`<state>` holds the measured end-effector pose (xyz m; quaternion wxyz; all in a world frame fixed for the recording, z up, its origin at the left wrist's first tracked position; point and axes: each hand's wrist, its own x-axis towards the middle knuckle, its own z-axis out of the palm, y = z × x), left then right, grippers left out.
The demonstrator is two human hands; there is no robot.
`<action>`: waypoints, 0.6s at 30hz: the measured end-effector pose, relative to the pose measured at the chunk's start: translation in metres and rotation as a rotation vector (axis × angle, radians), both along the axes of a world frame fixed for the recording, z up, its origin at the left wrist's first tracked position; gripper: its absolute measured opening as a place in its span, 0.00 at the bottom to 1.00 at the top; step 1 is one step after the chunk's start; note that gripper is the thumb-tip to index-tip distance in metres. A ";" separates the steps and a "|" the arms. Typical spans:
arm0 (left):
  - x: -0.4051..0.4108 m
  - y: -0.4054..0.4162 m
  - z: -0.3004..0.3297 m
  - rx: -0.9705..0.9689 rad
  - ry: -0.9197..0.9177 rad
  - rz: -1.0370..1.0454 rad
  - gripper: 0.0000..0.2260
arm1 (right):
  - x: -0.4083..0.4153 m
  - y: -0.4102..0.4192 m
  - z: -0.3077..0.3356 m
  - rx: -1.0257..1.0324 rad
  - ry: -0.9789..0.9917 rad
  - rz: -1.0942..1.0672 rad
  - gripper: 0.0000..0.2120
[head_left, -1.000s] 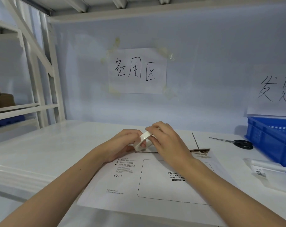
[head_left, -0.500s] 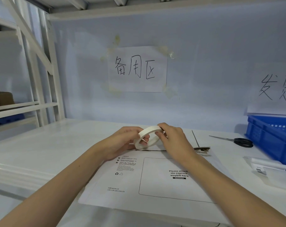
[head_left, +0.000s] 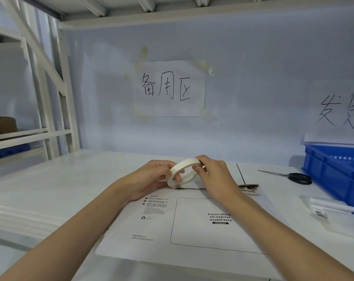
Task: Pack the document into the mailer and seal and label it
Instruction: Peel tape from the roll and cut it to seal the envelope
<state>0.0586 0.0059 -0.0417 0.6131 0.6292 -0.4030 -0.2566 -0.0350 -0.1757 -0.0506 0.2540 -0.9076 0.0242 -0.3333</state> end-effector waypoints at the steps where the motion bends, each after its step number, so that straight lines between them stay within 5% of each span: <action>1: 0.000 0.000 0.000 -0.005 0.010 0.018 0.08 | -0.001 0.001 0.000 -0.035 -0.030 0.017 0.06; 9: 0.001 -0.001 -0.001 0.020 -0.052 0.080 0.04 | -0.014 0.013 0.006 -0.478 -0.327 -0.056 0.07; 14: 0.002 0.001 -0.002 0.015 -0.062 0.054 0.04 | -0.014 0.020 0.007 -0.659 -0.325 -0.042 0.08; 18: 0.000 0.001 -0.002 0.007 -0.091 0.045 0.07 | -0.011 0.021 0.002 -0.705 -0.269 -0.043 0.17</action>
